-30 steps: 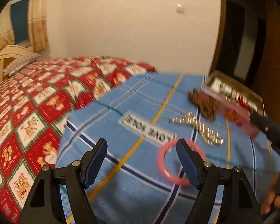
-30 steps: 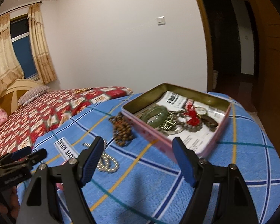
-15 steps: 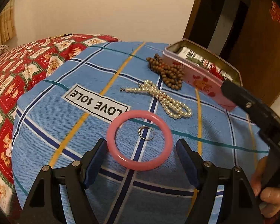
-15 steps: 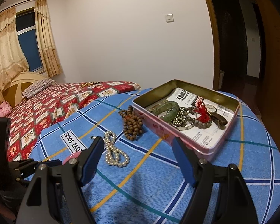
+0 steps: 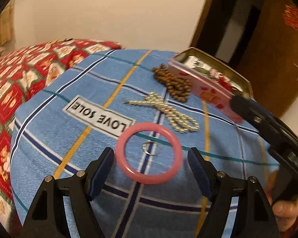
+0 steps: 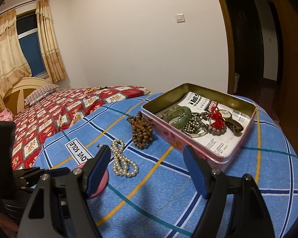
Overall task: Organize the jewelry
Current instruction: 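Grasp the pink bangle with the left tool and lift it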
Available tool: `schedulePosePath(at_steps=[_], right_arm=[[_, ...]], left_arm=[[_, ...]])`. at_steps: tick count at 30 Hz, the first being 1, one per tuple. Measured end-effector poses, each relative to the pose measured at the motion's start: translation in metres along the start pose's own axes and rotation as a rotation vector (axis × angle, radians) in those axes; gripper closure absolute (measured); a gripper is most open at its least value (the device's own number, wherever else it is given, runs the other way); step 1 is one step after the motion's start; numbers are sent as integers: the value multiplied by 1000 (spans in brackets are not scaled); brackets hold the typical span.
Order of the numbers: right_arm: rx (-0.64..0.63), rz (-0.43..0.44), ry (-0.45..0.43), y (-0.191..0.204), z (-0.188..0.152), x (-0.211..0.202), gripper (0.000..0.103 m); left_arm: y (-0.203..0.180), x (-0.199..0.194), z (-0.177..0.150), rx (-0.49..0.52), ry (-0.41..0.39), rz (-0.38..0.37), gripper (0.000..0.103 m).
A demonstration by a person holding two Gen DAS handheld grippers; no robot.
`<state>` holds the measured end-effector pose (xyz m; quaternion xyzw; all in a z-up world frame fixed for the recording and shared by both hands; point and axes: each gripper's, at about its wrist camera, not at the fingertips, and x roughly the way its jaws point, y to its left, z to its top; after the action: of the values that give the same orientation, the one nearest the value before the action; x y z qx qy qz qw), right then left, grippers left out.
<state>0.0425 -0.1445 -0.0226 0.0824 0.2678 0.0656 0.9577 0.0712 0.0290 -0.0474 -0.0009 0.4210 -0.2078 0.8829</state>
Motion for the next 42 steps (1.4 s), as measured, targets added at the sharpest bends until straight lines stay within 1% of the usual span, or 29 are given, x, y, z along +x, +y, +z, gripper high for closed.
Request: schedulePosePath(at_steps=[2, 4, 7, 11, 13, 14, 17, 18, 19, 22, 28, 35, 38, 42], right_arm=[[6, 3, 3, 0, 0, 1, 25], [11, 6, 7, -1, 0, 2, 25], [12, 8, 5, -1, 0, 1, 25], [9, 8, 12, 0, 0, 3, 25], [10, 8, 11, -1, 0, 2, 25], [12, 8, 11, 0, 0, 3, 25], [19, 7, 12, -2, 0, 3, 25], [21, 7, 12, -2, 0, 3, 25], [24, 7, 14, -3, 0, 4, 25], [26, 8, 16, -4, 0, 4, 25], [27, 8, 16, -4, 0, 4, 25], [28, 10, 16, -4, -1, 4, 25], [30, 10, 17, -5, -1, 4, 25], [31, 10, 18, -5, -1, 4, 25]], left_arm=[[-7, 3, 0, 48, 16, 14, 26], [-7, 8, 0, 47, 42, 41, 26], [-5, 11, 0, 42, 60, 38, 26], [-15, 16, -1, 92, 85, 41, 26], [-20, 20, 1, 122, 95, 55, 22], [-22, 21, 1, 133, 98, 65, 22], [-22, 22, 2, 135, 95, 78, 22], [-21, 21, 2, 130, 92, 74, 22], [-20, 20, 2, 123, 88, 71, 26], [-14, 17, 2, 95, 77, 45, 26], [-13, 14, 4, 80, 55, 39, 26], [-13, -9, 4, 86, -62, 27, 27], [-8, -14, 5, 67, -90, 27, 27], [1, -15, 5, 36, -101, 31, 27]])
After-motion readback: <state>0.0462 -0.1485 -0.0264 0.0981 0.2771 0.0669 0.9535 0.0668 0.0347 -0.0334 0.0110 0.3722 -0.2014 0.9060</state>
